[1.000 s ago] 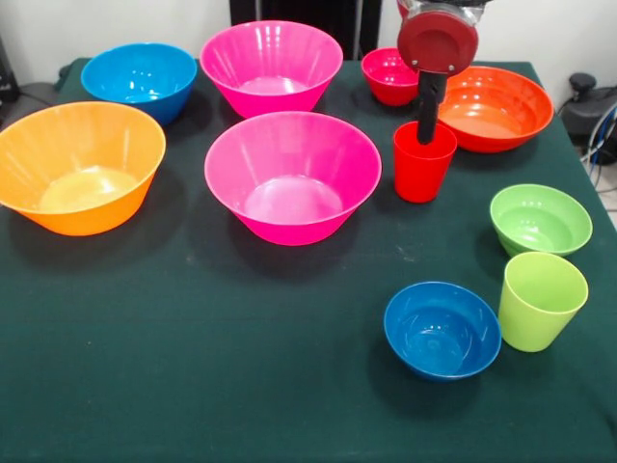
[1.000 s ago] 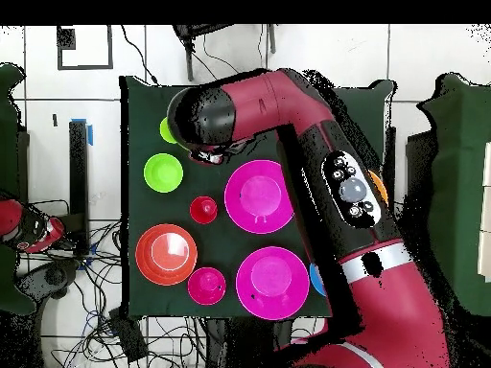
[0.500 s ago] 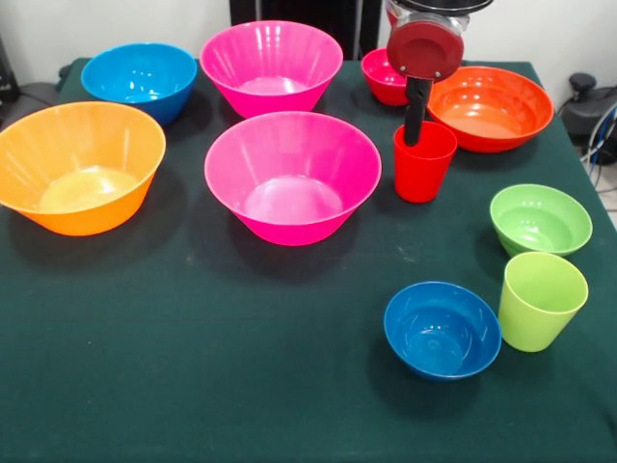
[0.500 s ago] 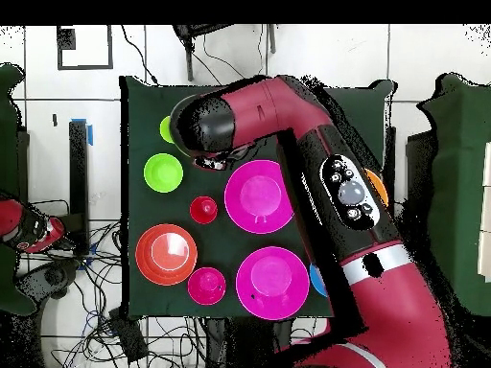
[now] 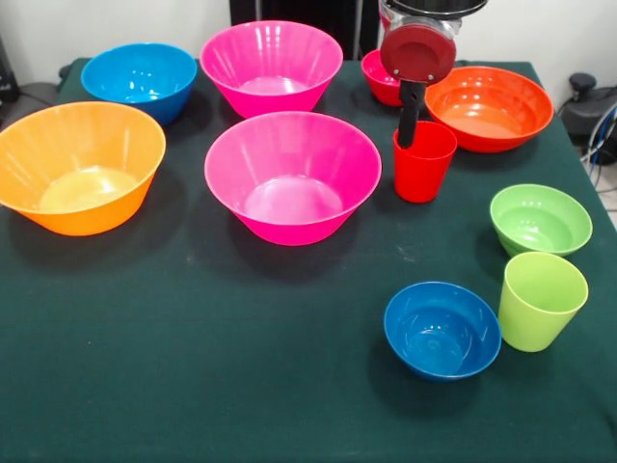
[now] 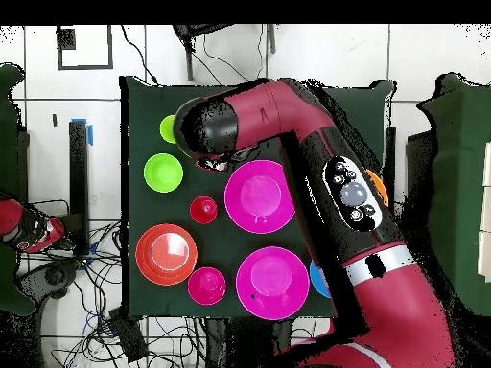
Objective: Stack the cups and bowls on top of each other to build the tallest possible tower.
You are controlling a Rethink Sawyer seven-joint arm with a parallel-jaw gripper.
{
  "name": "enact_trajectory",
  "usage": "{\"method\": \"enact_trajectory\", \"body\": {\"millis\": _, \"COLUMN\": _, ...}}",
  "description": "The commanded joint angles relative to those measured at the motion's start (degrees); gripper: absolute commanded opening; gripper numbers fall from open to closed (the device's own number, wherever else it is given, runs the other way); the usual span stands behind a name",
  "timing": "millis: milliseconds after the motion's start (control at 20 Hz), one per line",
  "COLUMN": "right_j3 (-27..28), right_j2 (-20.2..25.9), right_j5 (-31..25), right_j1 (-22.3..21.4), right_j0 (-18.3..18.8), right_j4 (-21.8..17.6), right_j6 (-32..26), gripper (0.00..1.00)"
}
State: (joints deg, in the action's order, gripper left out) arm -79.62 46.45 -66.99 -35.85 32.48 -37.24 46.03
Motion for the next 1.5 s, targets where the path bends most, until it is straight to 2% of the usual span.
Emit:
{"method": "enact_trajectory", "body": {"millis": 50, "right_j3": -4.35, "right_j2": 0.46, "right_j5": 4.26, "right_j1": 2.87, "right_j0": 1.29, "right_j4": -4.43, "right_j6": -13.65, "gripper": 1.00}}
{"method": "enact_trajectory", "body": {"millis": 550, "right_j3": -5.12, "right_j2": 1.62, "right_j5": 7.81, "right_j1": 4.09, "right_j0": 1.98, "right_j4": -3.95, "right_j6": -12.56, "gripper": 1.00}}
{"method": "enact_trajectory", "body": {"millis": 1500, "right_j3": -5.31, "right_j2": 1.35, "right_j5": 9.77, "right_j1": 4.88, "right_j0": 0.83, "right_j4": -1.75, "right_j6": -7.08, "gripper": 1.00}}
